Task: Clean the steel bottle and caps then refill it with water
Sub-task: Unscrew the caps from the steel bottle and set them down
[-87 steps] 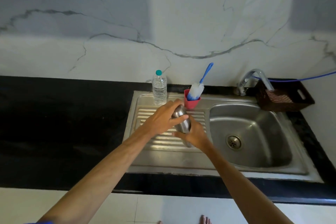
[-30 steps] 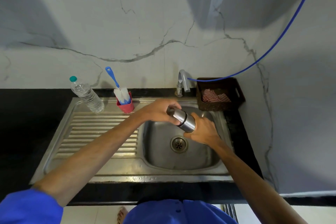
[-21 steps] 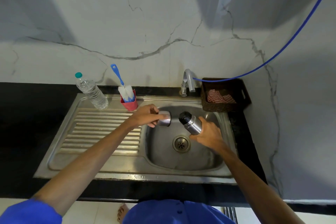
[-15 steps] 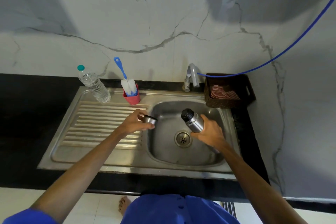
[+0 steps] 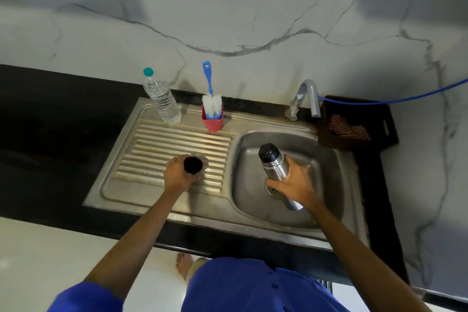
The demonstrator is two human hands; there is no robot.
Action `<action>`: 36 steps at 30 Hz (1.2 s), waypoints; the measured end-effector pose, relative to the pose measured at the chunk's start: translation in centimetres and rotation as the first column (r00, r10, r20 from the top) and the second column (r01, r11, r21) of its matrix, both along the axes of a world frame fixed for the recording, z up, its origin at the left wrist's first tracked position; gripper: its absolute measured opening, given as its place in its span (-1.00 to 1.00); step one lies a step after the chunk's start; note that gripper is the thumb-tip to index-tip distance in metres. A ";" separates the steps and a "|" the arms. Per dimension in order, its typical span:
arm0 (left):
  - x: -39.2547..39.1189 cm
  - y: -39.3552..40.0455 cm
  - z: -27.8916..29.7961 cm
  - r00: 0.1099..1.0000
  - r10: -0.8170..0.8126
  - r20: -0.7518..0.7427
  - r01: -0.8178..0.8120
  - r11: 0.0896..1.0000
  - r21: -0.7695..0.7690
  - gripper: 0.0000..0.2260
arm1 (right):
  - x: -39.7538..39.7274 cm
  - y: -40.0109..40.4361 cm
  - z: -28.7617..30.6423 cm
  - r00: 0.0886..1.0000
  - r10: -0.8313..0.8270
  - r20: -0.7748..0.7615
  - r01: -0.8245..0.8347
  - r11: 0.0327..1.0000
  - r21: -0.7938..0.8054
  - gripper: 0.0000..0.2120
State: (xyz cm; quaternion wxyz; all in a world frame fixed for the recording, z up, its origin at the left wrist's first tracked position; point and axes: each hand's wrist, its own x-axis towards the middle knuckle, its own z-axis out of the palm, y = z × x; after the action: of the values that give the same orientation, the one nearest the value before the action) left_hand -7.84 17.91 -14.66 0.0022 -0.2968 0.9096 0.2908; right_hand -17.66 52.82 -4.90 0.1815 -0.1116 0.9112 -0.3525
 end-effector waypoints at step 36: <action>-3.5 12.3 14.7 0.754 -0.657 0.022 0.657 0.753 -0.044 -0.25 | -3.5 1.9 12.1 0.922 0.284 0.262 -0.265 0.958 -0.106 -0.40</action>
State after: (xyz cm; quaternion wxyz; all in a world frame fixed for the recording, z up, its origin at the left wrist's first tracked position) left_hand -11.32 30.19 0.02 0.0990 0.0405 0.9627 0.2484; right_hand -21.20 54.69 7.20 0.3496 -0.1944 0.8399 -0.3667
